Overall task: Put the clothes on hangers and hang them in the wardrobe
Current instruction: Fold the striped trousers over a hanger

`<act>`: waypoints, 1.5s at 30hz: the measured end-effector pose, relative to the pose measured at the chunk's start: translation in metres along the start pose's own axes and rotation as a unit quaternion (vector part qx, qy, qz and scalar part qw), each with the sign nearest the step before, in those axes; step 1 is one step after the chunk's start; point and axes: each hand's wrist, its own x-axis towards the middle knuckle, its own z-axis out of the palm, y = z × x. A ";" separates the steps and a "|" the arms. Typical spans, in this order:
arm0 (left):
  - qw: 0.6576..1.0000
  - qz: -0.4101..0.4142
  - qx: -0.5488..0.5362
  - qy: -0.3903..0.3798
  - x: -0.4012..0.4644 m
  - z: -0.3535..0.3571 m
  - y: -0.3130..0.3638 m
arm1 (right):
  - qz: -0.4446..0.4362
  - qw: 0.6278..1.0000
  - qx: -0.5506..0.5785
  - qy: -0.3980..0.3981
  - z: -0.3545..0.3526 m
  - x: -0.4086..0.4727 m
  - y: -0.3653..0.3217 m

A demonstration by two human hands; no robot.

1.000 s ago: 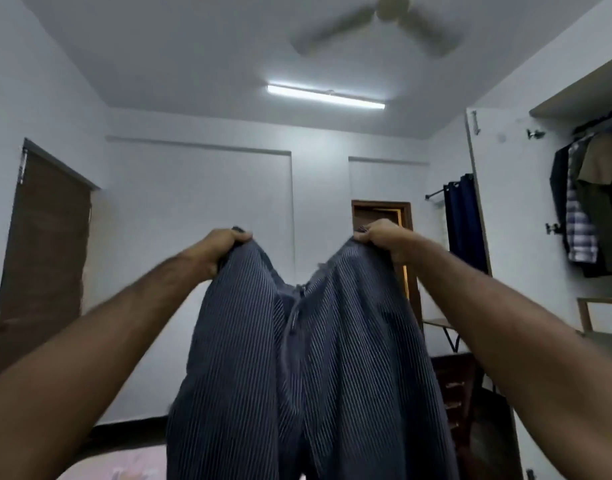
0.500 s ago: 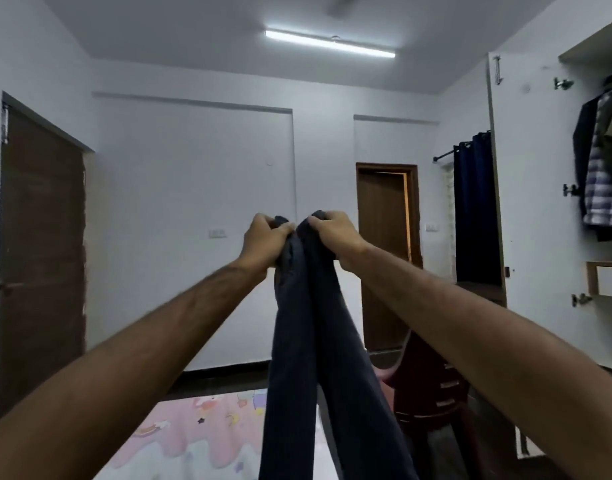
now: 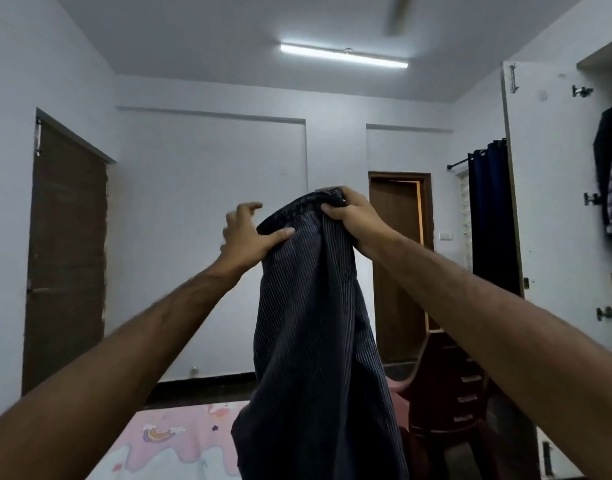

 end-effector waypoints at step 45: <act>0.983 0.077 -0.165 -0.008 0.084 -0.143 -0.004 | -0.018 0.990 -0.131 -0.052 0.023 0.070 -0.047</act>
